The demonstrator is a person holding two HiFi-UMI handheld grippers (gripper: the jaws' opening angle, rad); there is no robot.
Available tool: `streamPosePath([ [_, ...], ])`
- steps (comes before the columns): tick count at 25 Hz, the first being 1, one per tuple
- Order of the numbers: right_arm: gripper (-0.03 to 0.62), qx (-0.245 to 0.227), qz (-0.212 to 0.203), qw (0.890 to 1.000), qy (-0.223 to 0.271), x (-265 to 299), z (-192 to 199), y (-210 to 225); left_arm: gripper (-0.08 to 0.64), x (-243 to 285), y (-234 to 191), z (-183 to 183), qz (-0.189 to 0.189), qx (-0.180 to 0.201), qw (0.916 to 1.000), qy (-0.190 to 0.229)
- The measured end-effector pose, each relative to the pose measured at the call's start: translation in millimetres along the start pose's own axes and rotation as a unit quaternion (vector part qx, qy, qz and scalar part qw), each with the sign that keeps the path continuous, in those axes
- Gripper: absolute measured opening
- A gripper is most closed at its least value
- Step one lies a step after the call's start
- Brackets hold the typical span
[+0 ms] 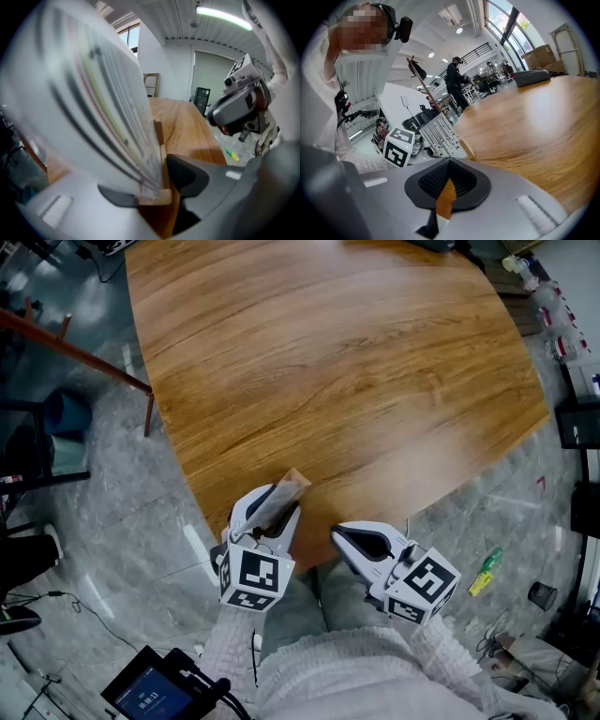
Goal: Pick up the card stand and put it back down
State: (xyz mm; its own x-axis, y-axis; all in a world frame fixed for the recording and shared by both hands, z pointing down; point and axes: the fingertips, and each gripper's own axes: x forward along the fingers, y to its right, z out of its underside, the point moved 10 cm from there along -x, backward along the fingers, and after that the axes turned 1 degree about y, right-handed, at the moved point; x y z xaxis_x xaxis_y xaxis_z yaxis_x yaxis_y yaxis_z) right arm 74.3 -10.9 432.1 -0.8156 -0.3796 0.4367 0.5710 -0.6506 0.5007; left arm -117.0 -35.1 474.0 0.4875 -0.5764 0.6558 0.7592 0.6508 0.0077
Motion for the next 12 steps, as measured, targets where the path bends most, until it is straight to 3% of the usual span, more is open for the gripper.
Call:
streamPosePath([
  [4,0.000,0.000,0.001,1.000,0.000,-0.1,2.1,4.1,0.192,6.8,4.3,2.6,-0.006,0.020,0.9996,-0.019],
  [12,0.000,-0.007,-0.003,1.000,-0.001,-1.9,-2.6,2.8,0.198,8.0,7.0,1.5,-0.017,0.022,0.9993,-0.026],
])
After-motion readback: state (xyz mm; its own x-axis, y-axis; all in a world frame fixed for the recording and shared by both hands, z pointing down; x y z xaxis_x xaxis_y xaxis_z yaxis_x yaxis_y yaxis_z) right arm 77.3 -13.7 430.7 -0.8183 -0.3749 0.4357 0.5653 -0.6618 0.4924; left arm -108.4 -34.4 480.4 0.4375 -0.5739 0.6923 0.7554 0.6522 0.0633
